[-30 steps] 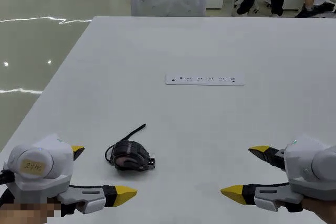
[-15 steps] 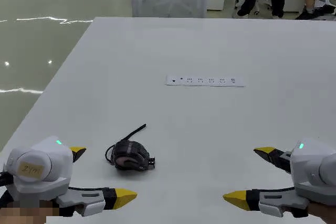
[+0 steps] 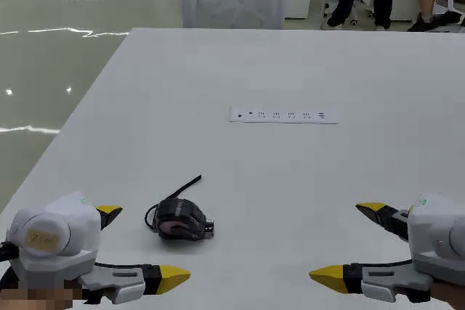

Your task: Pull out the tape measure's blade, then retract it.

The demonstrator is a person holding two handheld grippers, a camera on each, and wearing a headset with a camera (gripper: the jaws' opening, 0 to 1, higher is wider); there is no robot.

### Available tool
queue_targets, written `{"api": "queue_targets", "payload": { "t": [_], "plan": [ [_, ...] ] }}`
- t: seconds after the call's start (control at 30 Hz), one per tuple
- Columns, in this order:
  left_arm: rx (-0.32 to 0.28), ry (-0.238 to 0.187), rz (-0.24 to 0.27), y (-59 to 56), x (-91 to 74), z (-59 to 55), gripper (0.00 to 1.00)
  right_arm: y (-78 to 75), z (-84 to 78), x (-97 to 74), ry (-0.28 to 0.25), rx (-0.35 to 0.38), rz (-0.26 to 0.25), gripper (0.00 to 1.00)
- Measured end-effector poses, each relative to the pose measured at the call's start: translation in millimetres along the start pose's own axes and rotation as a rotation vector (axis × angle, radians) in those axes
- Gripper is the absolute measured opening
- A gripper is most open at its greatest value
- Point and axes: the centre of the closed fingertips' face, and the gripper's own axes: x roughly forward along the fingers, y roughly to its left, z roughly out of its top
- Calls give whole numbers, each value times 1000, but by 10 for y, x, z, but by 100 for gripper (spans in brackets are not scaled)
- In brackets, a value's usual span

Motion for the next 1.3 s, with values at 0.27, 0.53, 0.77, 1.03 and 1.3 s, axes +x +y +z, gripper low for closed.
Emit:
{"api": "queue_targets", "payload": {
  "t": [0.27, 0.53, 0.77, 1.03, 1.3],
  "plan": [
    [3, 4, -4, 15, -7, -27, 99, -19, -18, -17, 3, -5, 0, 93],
    [4, -1, -3, 62, 0, -28, 99, -33, -60, -22, 13, -6, 0, 93],
    [11, -4, 0, 62, -1, -7, 99, -10, -77, -20, 23, -9, 4, 93],
    [8, -11, 5, 42, -6, 24, 99, -1, -73, -24, 26, -11, 3, 93],
    [12, -15, 11, 42, -2, 46, 99, -10, -78, -25, 17, -20, 3, 92]
  ]
}}
